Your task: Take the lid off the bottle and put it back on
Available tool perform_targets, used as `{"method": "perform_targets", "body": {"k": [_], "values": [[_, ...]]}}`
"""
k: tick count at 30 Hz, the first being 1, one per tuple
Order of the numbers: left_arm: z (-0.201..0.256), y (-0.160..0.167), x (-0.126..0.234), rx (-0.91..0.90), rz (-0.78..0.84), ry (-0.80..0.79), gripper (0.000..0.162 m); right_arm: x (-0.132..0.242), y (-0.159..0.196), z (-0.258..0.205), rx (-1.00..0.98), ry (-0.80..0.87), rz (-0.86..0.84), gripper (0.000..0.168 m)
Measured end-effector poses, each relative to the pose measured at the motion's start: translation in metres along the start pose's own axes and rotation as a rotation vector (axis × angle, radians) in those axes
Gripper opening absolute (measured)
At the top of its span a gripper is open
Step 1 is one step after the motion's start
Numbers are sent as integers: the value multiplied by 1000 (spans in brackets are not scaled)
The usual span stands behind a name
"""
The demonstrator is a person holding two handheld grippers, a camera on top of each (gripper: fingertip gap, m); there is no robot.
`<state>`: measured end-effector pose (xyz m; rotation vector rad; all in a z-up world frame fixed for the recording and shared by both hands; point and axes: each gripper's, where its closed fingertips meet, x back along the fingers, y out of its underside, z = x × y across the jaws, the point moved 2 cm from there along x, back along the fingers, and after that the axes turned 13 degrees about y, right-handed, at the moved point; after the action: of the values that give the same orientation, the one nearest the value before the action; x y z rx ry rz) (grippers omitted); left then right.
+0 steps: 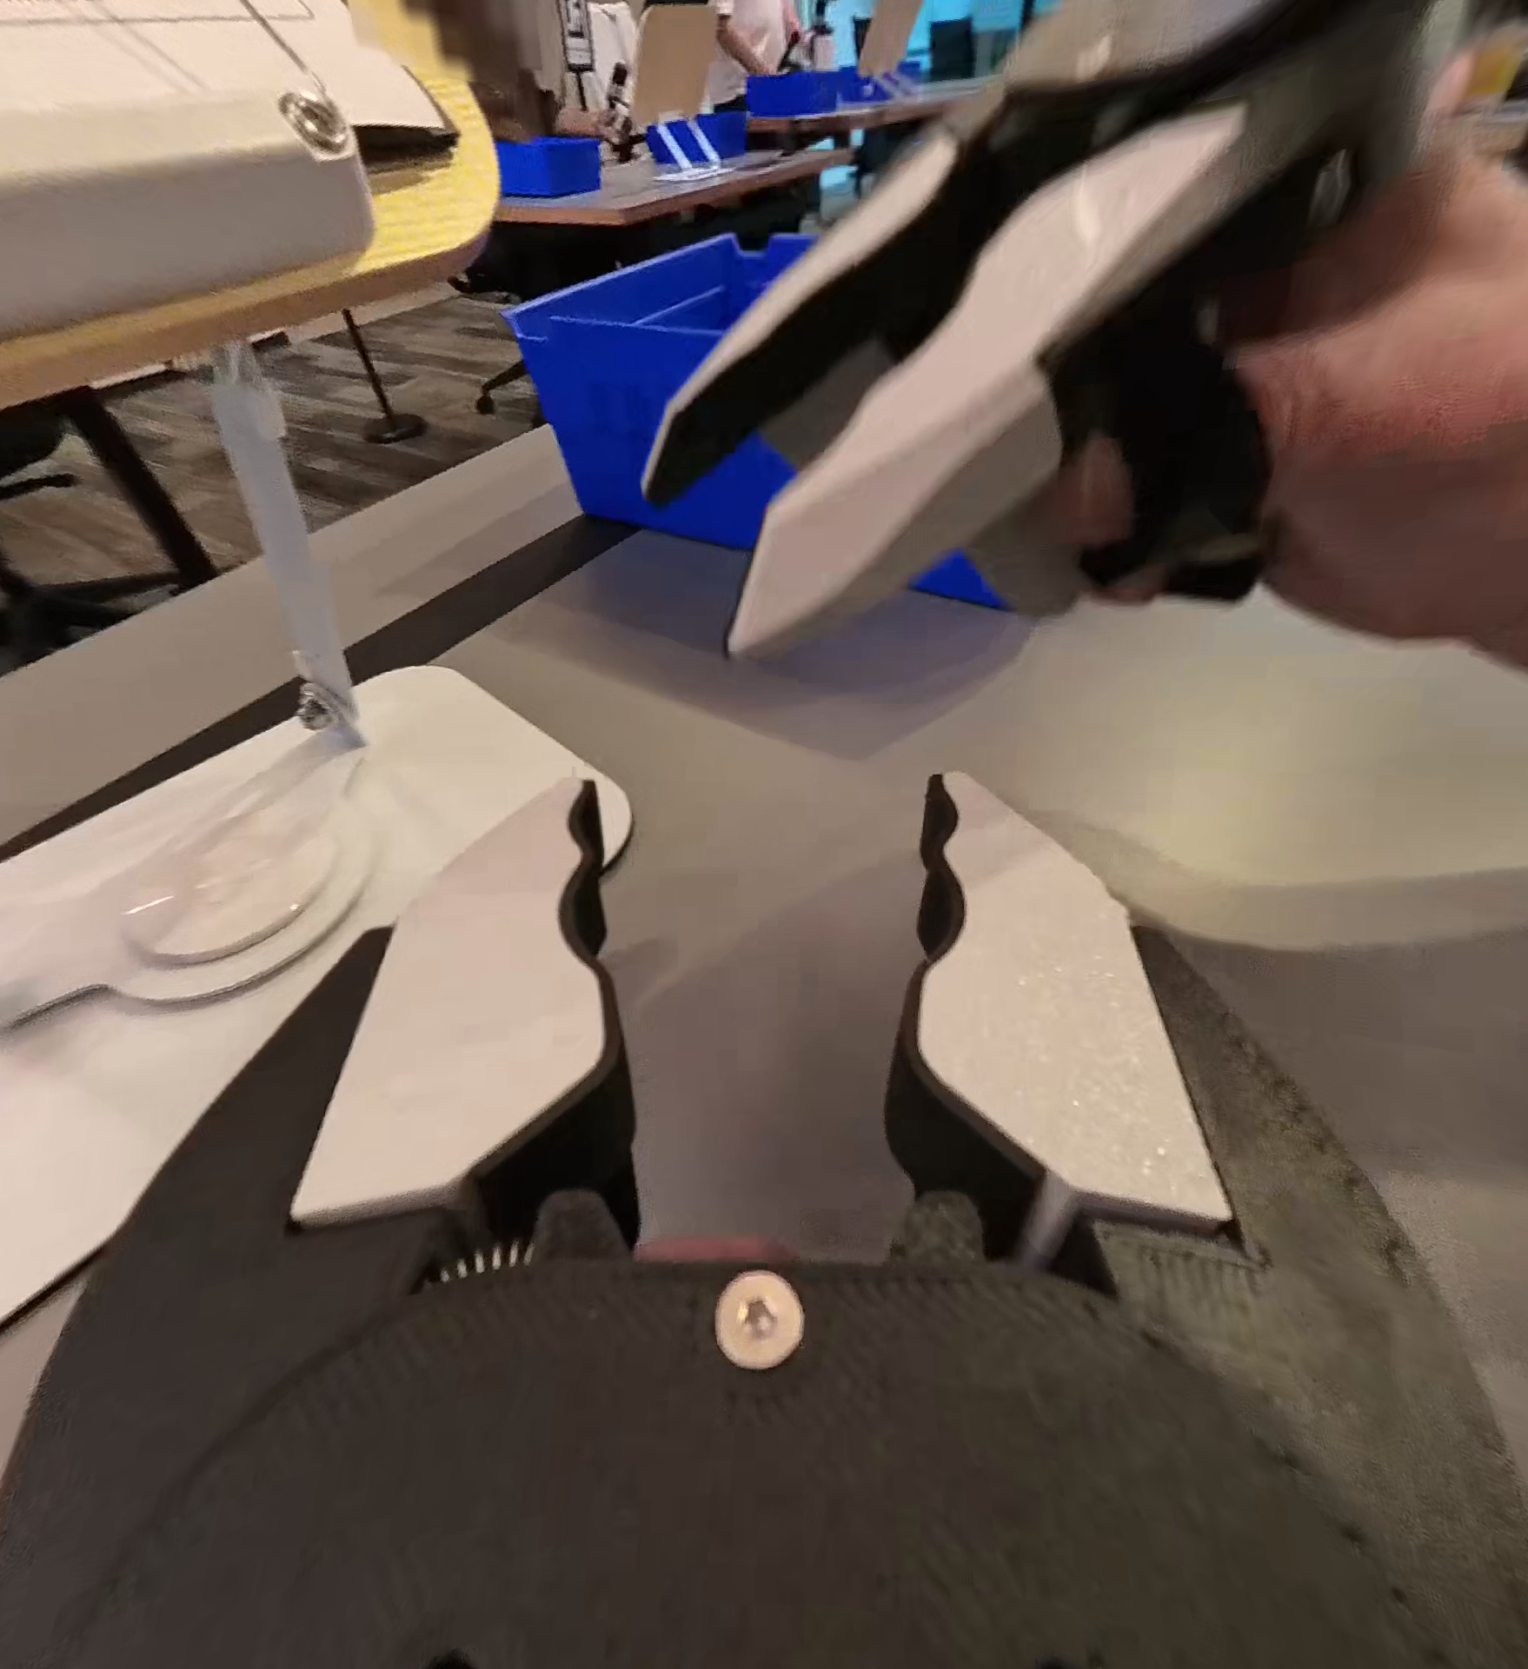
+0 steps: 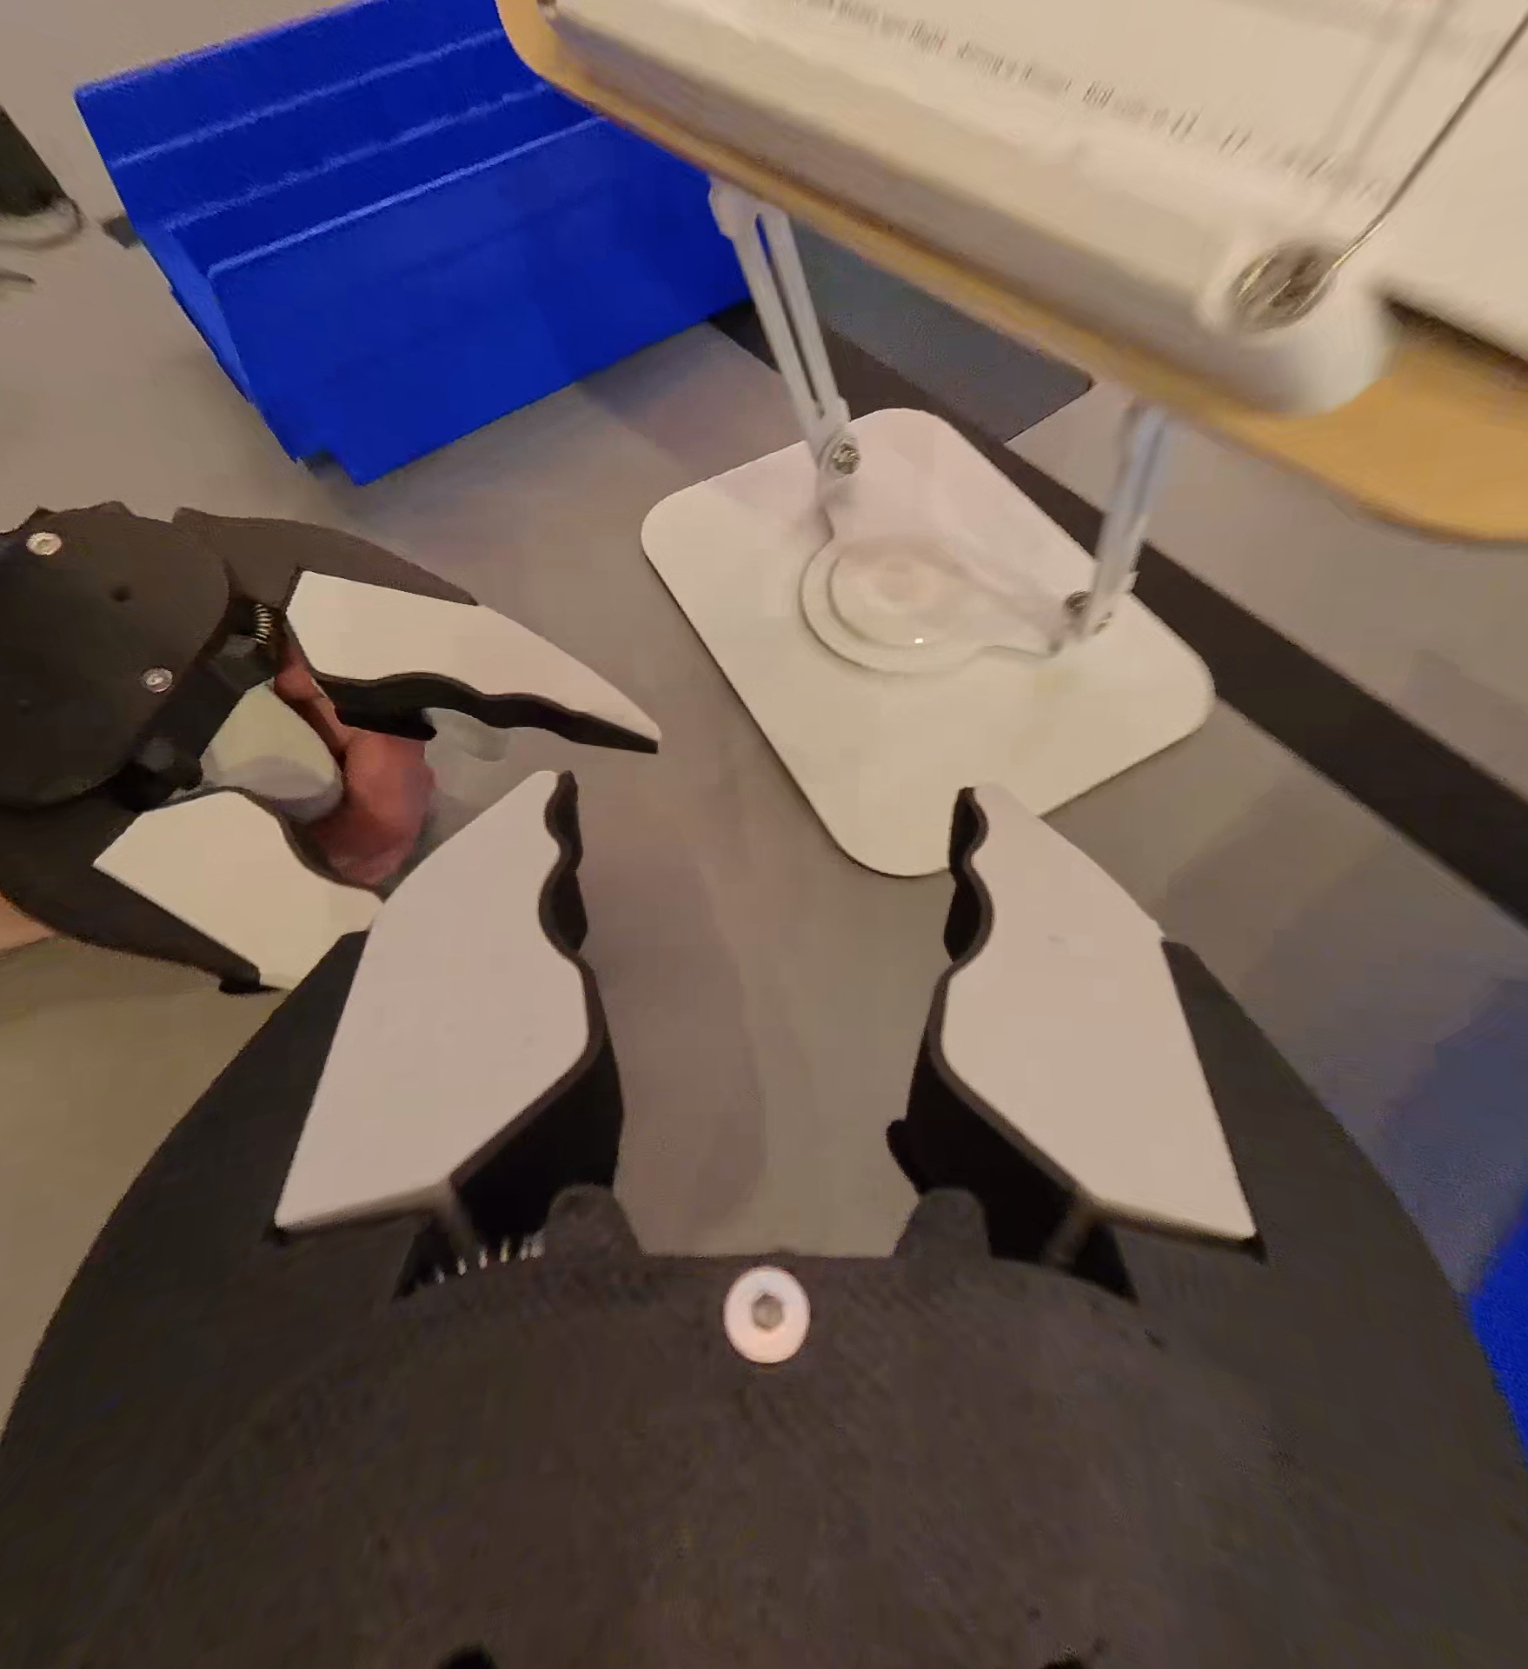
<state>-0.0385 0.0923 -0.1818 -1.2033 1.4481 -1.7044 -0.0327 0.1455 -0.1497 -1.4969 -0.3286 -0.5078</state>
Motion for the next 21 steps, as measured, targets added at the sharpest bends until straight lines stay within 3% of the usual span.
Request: {"method": "perform_targets", "body": {"k": [5, 8, 12, 17, 21], "values": [[-15, 9, 2, 57, -55, -51, 80, -30, 37, -6, -112, -44, 57, 85], [-16, 10, 0, 66, -65, -50, 78, -35, 49, 9, -115, -17, 13, 97], [-18, 12, -1, 81, -78, -55, 83, -34, 46, 10, -148, -36, 52, 98], [-21, 15, -2, 102, -96, -65, 95, -42, 60, 20, -75, 46, -33, 107], [-21, 15, -2, 110, -94, -64, 96, -46, 64, 20, -50, 76, -70, 113]]}}
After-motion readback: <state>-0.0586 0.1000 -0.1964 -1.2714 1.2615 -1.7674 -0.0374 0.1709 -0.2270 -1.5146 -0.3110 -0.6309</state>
